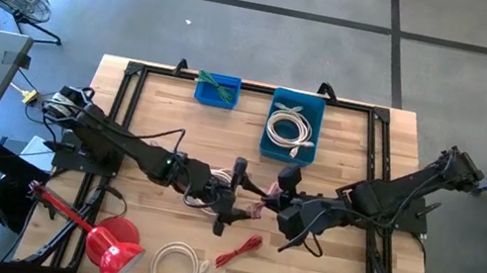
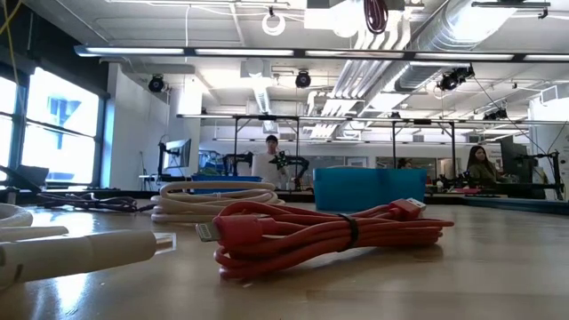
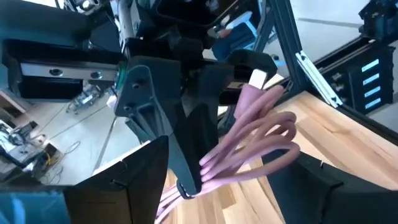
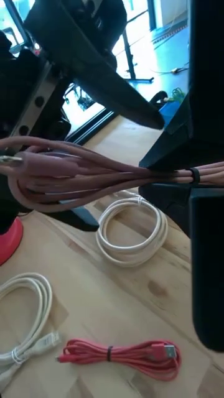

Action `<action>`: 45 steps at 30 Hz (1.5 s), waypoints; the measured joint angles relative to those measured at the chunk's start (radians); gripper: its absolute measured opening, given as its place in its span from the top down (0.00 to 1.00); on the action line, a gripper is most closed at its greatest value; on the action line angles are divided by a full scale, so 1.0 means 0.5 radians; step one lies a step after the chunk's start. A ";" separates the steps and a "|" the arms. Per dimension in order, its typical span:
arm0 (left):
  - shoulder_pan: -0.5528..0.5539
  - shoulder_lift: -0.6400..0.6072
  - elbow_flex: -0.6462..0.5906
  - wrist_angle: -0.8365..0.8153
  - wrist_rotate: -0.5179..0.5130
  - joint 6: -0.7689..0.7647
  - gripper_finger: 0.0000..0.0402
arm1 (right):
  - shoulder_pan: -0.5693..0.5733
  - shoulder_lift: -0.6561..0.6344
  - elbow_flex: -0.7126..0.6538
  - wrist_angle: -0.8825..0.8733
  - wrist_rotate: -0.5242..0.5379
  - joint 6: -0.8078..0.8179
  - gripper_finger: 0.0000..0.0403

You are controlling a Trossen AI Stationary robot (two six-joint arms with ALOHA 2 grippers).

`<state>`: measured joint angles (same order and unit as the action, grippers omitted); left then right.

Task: Pick & Place USB Port
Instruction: Put the pink charger cable into the blue bin

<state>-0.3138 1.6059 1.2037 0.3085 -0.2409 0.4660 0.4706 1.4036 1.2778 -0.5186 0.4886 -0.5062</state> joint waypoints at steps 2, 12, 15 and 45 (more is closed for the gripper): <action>0.000 0.001 -0.001 0.017 -0.001 0.000 0.42 | 0.000 0.000 0.000 0.003 -0.001 0.000 0.96; 0.001 0.001 -0.001 0.029 -0.016 0.002 0.93 | -0.058 -0.001 0.000 -0.011 -0.103 0.107 0.89; 0.000 0.001 -0.001 0.015 -0.078 0.008 0.93 | -0.066 -0.001 0.000 -0.016 -0.123 0.167 0.88; 0.715 -0.011 1.443 -2.578 -1.386 0.185 0.96 | 0.111 -0.137 0.001 -1.425 0.245 1.486 0.59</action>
<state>0.0437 1.6005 1.9251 -0.9804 -0.9340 0.5586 0.5259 1.3350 1.2781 -1.2312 0.6111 0.2369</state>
